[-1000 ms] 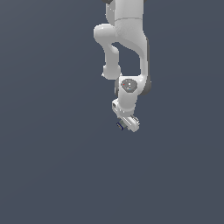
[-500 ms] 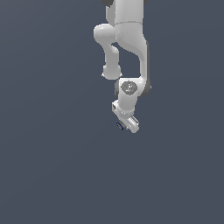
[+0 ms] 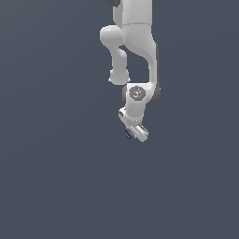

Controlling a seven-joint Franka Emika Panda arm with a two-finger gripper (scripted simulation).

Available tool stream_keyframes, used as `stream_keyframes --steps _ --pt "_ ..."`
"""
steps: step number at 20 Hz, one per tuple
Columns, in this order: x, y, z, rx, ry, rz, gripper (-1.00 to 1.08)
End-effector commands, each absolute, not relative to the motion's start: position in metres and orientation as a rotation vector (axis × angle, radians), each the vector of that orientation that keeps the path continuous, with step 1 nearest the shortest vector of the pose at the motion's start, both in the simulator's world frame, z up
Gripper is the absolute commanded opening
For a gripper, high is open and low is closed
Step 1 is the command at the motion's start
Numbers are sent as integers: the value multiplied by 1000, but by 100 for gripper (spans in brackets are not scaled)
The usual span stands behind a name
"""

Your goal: Pick up the object and move it to a goal position.

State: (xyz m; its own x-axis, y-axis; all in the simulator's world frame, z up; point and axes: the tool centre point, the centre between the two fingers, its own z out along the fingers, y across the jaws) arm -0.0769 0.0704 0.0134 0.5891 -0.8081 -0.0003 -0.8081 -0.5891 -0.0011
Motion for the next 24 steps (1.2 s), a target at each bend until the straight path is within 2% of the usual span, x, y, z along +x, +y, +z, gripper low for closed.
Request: stream_keyframes --steps 1,10,24 --pt "-77 64 14 -2799 1425 -1 -100" --pt "-85 5 20 -2799 1425 -1 -100" --pt "-101 -160 37 -2799 1426 0 -100"
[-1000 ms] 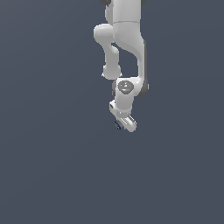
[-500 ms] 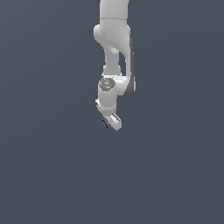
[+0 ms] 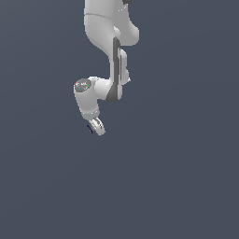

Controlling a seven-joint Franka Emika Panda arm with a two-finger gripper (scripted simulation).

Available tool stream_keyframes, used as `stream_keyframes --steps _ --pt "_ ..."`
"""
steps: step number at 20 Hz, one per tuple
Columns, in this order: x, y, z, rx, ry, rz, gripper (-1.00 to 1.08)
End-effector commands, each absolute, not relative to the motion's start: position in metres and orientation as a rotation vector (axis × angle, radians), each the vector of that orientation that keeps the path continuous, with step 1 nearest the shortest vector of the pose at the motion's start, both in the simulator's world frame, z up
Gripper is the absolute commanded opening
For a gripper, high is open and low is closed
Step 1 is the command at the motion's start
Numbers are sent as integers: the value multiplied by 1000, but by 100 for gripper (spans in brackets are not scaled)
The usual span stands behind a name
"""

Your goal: Pick up the object and move it to a goal position.

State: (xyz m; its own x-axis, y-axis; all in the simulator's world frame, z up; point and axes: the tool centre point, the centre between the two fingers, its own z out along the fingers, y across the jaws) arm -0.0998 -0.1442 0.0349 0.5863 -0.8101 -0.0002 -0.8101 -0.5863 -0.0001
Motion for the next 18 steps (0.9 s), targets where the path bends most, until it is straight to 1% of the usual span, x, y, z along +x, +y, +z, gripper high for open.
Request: stream_keyframes --steps 1,5,9,13,18 --pt "-102 -170 38 -2799 1426 0 -100" --pt "-104 -203 41 -2799 1426 0 -100" --pt "-105 -224 43 -2799 1426 0 -100" --pt "-104 -234 44 -2799 1426 0 -100" --pt "-103 -232 44 -2799 1426 0 -100"
